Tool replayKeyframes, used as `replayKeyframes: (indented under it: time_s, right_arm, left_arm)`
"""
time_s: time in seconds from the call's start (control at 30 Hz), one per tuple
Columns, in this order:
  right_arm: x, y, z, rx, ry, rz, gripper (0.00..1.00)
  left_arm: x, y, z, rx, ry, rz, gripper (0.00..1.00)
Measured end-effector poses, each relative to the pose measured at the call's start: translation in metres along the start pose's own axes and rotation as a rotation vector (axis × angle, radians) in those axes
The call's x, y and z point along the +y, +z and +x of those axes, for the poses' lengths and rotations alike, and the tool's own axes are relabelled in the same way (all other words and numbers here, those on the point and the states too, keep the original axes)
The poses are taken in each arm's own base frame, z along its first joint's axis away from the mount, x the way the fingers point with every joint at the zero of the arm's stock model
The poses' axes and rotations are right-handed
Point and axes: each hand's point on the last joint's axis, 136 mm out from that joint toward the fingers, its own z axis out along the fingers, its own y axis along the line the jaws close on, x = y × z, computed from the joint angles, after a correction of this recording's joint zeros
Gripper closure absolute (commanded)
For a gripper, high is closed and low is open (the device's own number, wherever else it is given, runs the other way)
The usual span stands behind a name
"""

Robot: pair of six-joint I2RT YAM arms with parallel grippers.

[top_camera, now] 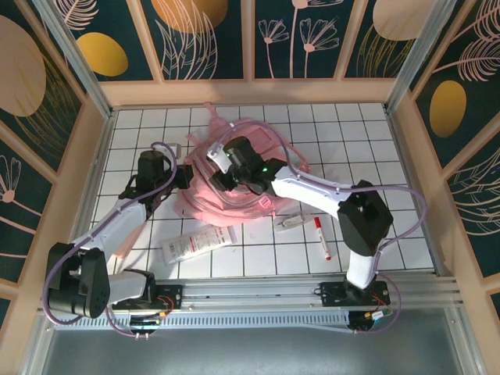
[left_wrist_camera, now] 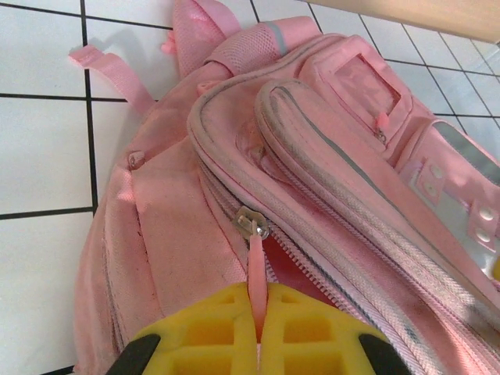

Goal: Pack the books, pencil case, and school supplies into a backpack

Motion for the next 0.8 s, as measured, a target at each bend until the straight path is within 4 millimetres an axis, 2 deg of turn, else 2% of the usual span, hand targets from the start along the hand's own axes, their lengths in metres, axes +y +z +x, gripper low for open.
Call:
replayKeyframes:
  time_s: [0.07, 0.1, 0.13, 0.17, 0.23, 0.43, 0.6, 0.8]
  right_arm:
    - [-0.001, 0.011, 0.01, 0.039, 0.035, 0.034, 0.73]
    - [-0.003, 0.016, 0.014, 0.056, 0.044, 0.052, 0.88]
    - [-0.005, 0.02, 0.018, 0.073, 0.051, 0.071, 0.97]
    - [-0.007, 0.022, 0.021, 0.085, 0.056, 0.091, 1.0]
    - [-0.011, 0.022, 0.023, 0.096, 0.041, 0.117, 1.0]
    - [-0.025, 0.014, 0.01, 0.099, -0.118, 0.116, 1.0]
    - [-0.036, -0.007, 0.007, 0.107, -0.448, 0.053, 1.0]
    - [-0.032, -0.031, 0.016, 0.126, -0.767, -0.006, 1.0]
  left_arm:
    - [-0.001, -0.001, 0.002, 0.001, 0.0, 0.007, 1.0]
    - [-0.001, -0.002, 0.002, 0.002, 0.0, 0.008, 1.0]
    - [-0.001, -0.002, 0.003, 0.001, 0.001, 0.007, 1.0]
    - [-0.001, -0.003, 0.002, -0.001, 0.002, 0.006, 1.0]
    - [-0.001, -0.004, 0.001, -0.007, 0.005, 0.0, 1.0]
    - [0.005, -0.008, -0.005, -0.033, 0.033, -0.047, 1.0]
    - [0.01, -0.005, -0.007, -0.025, 0.056, -0.067, 1.0]
    - [0.038, 0.019, -0.006, 0.031, 0.043, -0.112, 1.0]
